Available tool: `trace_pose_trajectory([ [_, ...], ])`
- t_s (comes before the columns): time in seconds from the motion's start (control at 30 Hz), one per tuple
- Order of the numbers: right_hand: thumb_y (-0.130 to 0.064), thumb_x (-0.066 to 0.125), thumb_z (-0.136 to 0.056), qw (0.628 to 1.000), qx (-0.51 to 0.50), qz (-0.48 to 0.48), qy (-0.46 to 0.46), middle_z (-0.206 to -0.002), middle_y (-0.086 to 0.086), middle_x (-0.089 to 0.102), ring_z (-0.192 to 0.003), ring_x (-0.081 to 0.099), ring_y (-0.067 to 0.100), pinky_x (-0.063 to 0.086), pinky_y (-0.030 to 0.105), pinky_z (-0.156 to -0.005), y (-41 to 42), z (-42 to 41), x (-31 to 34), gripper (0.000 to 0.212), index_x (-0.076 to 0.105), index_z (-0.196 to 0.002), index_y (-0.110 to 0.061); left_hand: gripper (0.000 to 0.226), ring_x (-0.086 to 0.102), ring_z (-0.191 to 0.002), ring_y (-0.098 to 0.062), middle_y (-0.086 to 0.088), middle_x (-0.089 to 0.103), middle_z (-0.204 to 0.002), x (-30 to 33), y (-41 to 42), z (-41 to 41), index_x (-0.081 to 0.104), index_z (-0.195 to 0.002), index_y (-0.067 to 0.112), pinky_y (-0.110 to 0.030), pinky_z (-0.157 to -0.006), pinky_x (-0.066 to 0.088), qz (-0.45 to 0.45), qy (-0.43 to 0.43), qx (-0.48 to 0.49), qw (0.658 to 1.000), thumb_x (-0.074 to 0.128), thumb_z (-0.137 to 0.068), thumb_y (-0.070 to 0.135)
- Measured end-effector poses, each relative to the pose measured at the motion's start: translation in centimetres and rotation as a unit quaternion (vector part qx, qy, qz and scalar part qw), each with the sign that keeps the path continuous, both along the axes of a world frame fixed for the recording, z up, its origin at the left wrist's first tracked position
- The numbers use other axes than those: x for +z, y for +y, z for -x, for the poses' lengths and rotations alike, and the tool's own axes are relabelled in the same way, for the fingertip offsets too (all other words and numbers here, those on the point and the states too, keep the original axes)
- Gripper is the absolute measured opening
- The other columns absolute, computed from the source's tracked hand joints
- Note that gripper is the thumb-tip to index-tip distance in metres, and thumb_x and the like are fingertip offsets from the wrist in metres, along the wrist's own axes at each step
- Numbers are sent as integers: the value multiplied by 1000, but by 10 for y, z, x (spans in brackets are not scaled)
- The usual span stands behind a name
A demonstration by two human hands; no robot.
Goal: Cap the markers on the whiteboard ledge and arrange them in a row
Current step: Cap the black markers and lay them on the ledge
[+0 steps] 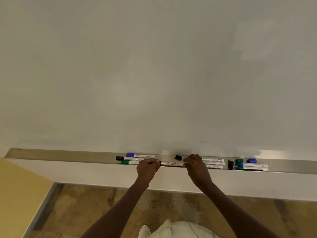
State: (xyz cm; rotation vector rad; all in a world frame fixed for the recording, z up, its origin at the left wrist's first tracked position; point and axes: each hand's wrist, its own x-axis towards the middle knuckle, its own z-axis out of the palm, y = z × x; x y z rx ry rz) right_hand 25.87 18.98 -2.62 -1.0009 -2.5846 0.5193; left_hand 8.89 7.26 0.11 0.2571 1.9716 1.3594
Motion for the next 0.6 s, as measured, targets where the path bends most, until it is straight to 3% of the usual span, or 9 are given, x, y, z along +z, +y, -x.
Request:
trace_pose_trajectory([
  [0.07, -4, 68, -83, 1000, -19, 1, 10, -95, 9, 64, -87, 55, 24, 49, 29, -67, 6, -17, 3, 14, 69, -97, -7, 17, 60, -64, -19, -10, 68, -65, -1, 4, -3, 75, -70, 15, -32, -73, 54, 6, 40, -33, 999, 67, -82, 6],
  [0.17, -5, 72, -80, 998, -54, 9, 10, -94, 9, 64, -87, 55, 25, 50, 31, -66, 17, -41, 6, 20, 69, -99, -8, 11, 61, -67, -10, -2, 70, -72, -1, 14, -9, 78, -84, 10, -3, -62, 42, 20, 134, -87, 987, 67, -81, 8],
  [0.2, -5, 73, -79, 998, -64, 10, -2, -96, 10, 64, -88, 55, 26, 50, 31, -67, 21, -48, 6, 21, 69, -99, -7, 12, 61, -70, -9, -1, 71, -76, 0, 19, -11, 77, -86, 9, -1, -62, 39, 24, 174, -108, 978, 67, -81, 7],
  [0.37, -11, 76, -77, 993, -69, -7, -95, -107, 12, 65, -91, 58, 25, 49, 32, -69, 36, -71, 2, 30, 66, -105, -7, 20, 66, -84, -13, -10, 75, -93, 0, 41, -21, 74, -95, 2, 0, -72, 40, 15, 303, -203, 931, 60, -82, -5],
  [0.6, -16, 72, -82, 988, -22, -39, -147, -115, 8, 60, -100, 56, 24, 49, 39, -81, 50, -78, -6, 32, 64, -112, -14, 31, 60, -114, -18, -6, 69, -118, -8, 67, -26, 67, -116, 12, -20, -100, 39, 38, 372, -342, 862, 50, -92, 5],
])
